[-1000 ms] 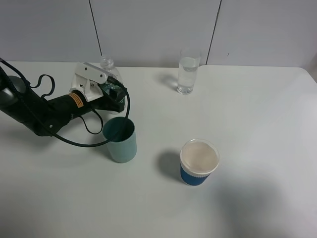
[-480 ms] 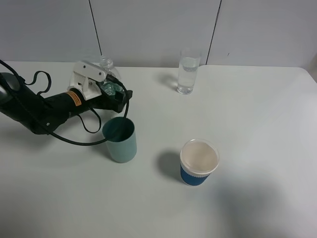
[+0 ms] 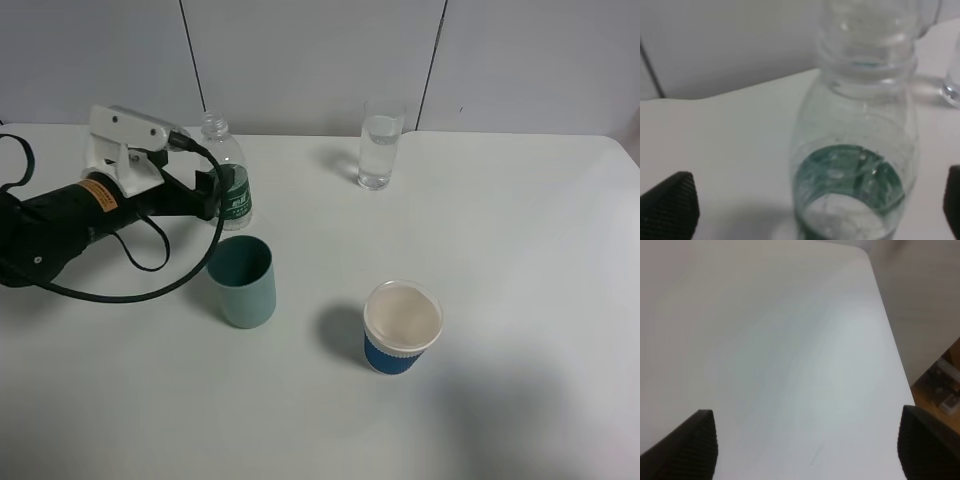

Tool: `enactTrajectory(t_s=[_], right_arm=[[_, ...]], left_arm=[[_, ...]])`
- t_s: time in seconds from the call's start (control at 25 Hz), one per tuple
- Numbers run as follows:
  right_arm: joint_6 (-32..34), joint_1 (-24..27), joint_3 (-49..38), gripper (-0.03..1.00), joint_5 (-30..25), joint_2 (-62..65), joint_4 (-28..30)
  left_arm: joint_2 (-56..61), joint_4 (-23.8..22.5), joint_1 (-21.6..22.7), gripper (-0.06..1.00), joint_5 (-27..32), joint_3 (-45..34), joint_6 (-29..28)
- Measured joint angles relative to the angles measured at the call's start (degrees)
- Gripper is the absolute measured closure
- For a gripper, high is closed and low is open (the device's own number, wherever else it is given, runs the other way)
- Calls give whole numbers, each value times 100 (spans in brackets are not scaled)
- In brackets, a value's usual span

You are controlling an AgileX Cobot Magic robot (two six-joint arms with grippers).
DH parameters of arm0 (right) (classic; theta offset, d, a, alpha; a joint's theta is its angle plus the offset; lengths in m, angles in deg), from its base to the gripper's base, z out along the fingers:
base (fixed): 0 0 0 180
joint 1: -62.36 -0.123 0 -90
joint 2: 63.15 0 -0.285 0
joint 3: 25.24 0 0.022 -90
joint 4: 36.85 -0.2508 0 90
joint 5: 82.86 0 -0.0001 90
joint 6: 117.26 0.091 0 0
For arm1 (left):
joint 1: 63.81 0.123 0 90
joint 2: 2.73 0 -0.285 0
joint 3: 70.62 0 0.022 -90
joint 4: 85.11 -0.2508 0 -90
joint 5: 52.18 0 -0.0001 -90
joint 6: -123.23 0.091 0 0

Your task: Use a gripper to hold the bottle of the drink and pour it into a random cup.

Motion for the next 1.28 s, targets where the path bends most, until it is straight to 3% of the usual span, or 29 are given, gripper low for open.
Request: enactTrajectory(t_s=[0.24,0.48,0.68,0.8,1.04,1.28], right_arm=[[0,0,0,23,0,0,0],[0,0,0,23,0,0,0],[0,0,0,23,0,0,0],[0,0,0,23,0,0,0],[0,0,0,23,0,0,0],[0,0,0,23,0,0,0]], left_arm=[[963,798,0,-5,274,-663,435],[2382,1422,0,-5,1229,-765,1239],[3482,1681,0,-5,2117,-506,1952],[4088,1614,0,-5,2999,-122,2217],[4751,1008,0,-5,5005,963,2115],[4877,330,0,-5,7272,2014,956]])
